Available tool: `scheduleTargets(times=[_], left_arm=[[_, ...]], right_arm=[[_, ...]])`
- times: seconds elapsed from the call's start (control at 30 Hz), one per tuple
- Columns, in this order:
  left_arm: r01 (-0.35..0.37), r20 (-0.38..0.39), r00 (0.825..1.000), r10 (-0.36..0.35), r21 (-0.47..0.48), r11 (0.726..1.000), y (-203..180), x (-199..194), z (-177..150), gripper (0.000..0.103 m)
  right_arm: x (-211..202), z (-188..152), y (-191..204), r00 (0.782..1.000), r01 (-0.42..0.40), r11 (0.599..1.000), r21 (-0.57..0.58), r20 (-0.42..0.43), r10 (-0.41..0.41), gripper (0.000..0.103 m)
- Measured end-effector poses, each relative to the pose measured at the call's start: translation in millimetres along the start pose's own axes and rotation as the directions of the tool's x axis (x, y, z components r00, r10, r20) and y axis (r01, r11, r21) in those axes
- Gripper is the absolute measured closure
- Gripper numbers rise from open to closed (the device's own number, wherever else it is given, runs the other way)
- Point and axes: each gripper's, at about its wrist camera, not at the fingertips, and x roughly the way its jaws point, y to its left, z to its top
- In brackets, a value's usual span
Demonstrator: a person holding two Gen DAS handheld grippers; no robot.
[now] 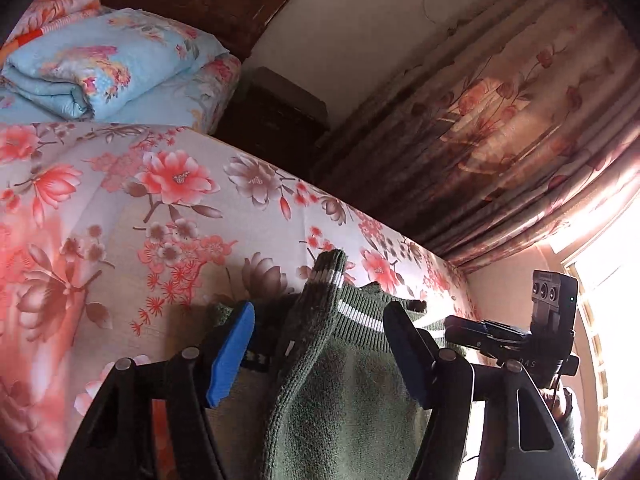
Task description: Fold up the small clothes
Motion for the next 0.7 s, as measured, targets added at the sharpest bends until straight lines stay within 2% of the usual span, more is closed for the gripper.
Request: scheduleTargets(times=[0.03,0.07,0.17,0.23,0.3,0.33,0.43,0.47,0.5,0.53,0.57,0.6,0.67,0.7], left_arm=[[0.004,0.021,1.0,-0.004,-0.011,1.0,-0.4,-9.8,-1.1,0.0],[0.002,0.037,0.999,-0.001,-0.017,1.0,-0.7,-19.8,-3.4,0.0],[-0.003,0.072,0.997,0.005,-0.027,1.0,1.9,-48.8,-13.9,0.0],[0.004,0.072,0.997,0.0,-0.05,0.999,7.2,-64.0,-21.7,0.0],[-0.005,0.074,0.997,0.01,-0.074,0.997,14.2,-73.2,-30.4,0.0],[0.006,0.078,0.997,0.002,-0.092,0.996,18.9,-76.5,-36.0,0.0],[0.024,0.066,0.998,-0.015,-0.133,0.991,34.2,-78.7,-55.3,0.0],[0.026,0.054,0.998,-0.018,-0.147,0.989,38.4,-76.5,-62.2,0.0],[0.031,0.045,0.999,-0.025,-0.157,0.987,41.5,-74.6,-68.0,0.0],[0.033,0.045,0.999,-0.026,-0.161,0.986,42.5,-75.3,-74.6,0.0],[0.031,0.049,0.999,-0.023,-0.156,0.987,42.4,-78.0,-81.1,0.0],[0.023,0.057,0.998,-0.015,-0.146,0.989,41.4,-82.4,-87.3,0.0],[0.0,0.088,0.996,0.013,-0.146,0.989,40.8,-95.6,-99.3,0.0],[0.006,0.104,0.995,0.011,-0.161,0.987,42.6,-103.1,-105.0,0.0]], right_arm=[[11.1,12.6,21.2,1.0,-0.014,0.999,-0.044,-0.001,0.014,0.062],[23.3,24.7,42.2,1.0,0.008,0.995,-0.099,0.003,-0.008,0.062],[70.5,50.2,97.7,0.995,0.095,0.963,-0.253,-0.003,-0.099,0.062],[114.1,55.4,124.0,0.983,0.142,0.932,-0.334,-0.061,-0.172,0.061],[143.2,50.6,141.6,0.984,0.1,0.929,-0.357,-0.105,-0.146,0.061],[142.6,47.9,148.9,0.985,0.12,0.919,-0.376,-0.072,-0.158,0.061],[136.3,44.2,149.7,0.992,0.008,0.942,-0.335,-0.119,-0.051,0.061],[135.2,43.2,150.6,0.991,0.029,0.937,-0.348,-0.115,-0.074,0.061],[130.6,42.4,151.9,0.991,0.077,0.931,-0.357,-0.074,-0.11,0.062],[122.7,41.5,150.8,0.994,0.091,0.937,-0.337,-0.033,-0.109,0.062],[114.6,39.9,149.3,0.998,0.051,0.954,-0.294,-0.025,-0.061,0.062],[108.9,37.2,149.4,0.999,-0.027,0.968,-0.251,-0.046,0.016,0.061],[108.7,23.8,160.3,0.98,-0.179,0.962,-0.208,-0.12,0.157,0.061],[110.3,13.8,169.5,0.972,-0.213,0.953,-0.216,-0.142,0.185,0.061]])
